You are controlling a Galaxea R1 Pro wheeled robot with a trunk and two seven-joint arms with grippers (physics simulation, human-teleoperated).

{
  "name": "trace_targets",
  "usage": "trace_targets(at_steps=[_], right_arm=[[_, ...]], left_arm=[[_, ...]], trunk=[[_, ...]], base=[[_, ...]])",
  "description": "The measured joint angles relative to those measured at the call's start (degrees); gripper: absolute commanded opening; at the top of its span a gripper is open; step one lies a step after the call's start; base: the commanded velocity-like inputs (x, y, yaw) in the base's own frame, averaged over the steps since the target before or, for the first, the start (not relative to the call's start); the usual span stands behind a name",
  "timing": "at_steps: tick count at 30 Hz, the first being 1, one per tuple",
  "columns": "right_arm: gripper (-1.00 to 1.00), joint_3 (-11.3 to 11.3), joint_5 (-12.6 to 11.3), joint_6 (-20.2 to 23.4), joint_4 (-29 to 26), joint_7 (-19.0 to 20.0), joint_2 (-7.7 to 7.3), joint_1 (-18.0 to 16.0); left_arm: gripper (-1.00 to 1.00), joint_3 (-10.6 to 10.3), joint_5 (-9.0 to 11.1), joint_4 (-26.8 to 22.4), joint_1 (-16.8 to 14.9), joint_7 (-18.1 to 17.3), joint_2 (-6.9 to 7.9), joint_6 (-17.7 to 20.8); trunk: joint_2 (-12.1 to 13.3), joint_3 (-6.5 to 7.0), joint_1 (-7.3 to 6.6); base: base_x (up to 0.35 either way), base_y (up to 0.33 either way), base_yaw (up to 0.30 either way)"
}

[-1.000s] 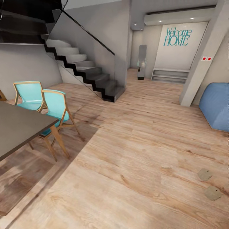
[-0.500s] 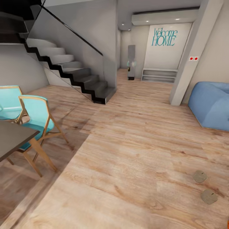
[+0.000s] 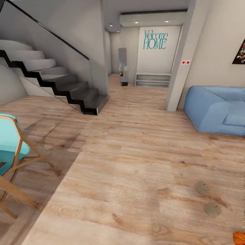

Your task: Place each of the two pumpkins and all three candles from the living room inside a cabinet in the living room (use any cabinet), then make sure every cabinet is closed, and position the cauldron so it is next to a table in the living room.

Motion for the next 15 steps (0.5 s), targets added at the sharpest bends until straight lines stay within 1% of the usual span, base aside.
trace_targets(at_steps=[15], right_arm=[[1.00,0.04,0.07,0.00,0.02,0.00,0.05,0.00]], left_arm=[[1.00,0.00,0.00,0.00,0.00,0.00,0.00,-0.06]], trunk=[[0.00,0.00,0.00]], base=[[0.330,0.000,-0.282]])
